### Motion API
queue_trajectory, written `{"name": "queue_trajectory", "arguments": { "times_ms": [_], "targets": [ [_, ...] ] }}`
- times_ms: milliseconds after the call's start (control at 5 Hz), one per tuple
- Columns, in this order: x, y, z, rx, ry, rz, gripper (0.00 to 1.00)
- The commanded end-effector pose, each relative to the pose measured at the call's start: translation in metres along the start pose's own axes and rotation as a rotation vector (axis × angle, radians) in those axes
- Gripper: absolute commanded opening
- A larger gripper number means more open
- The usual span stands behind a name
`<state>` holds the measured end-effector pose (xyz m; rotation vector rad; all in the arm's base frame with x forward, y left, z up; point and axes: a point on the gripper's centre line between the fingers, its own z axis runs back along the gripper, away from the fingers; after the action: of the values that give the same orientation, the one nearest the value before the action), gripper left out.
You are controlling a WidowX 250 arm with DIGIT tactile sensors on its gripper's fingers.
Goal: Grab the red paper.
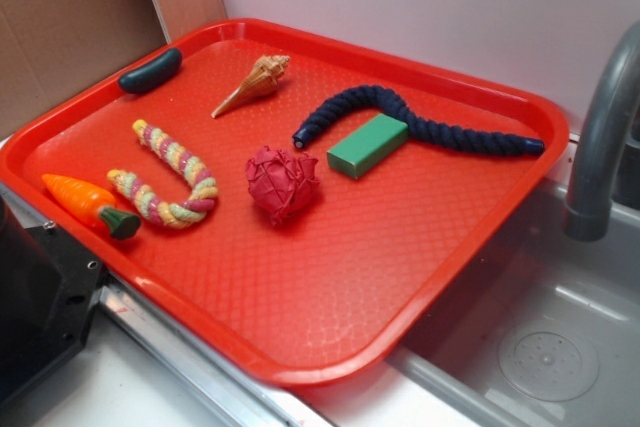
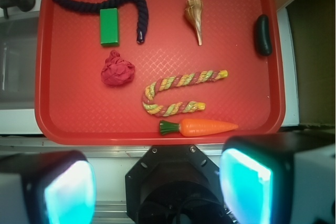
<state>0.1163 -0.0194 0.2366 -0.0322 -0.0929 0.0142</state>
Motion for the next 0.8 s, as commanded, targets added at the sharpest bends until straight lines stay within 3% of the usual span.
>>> {"name": "queue_trajectory", "arguments": {
  "times_ms": [0, 200, 400, 600],
  "targets": [
    [0.000, 0.000, 0.000, 0.000, 0.000, 0.000, 1.00],
    [0.028, -0.021, -0.054, -0.013, 0.015, -0.156, 1.00],
    [0.045, -0.050, -0.106, -0.100, 0.064, -0.238, 1.00],
    [0.048, -0.068, -0.155, -0.164, 0.048, -0.337, 1.00]
  ]
}}
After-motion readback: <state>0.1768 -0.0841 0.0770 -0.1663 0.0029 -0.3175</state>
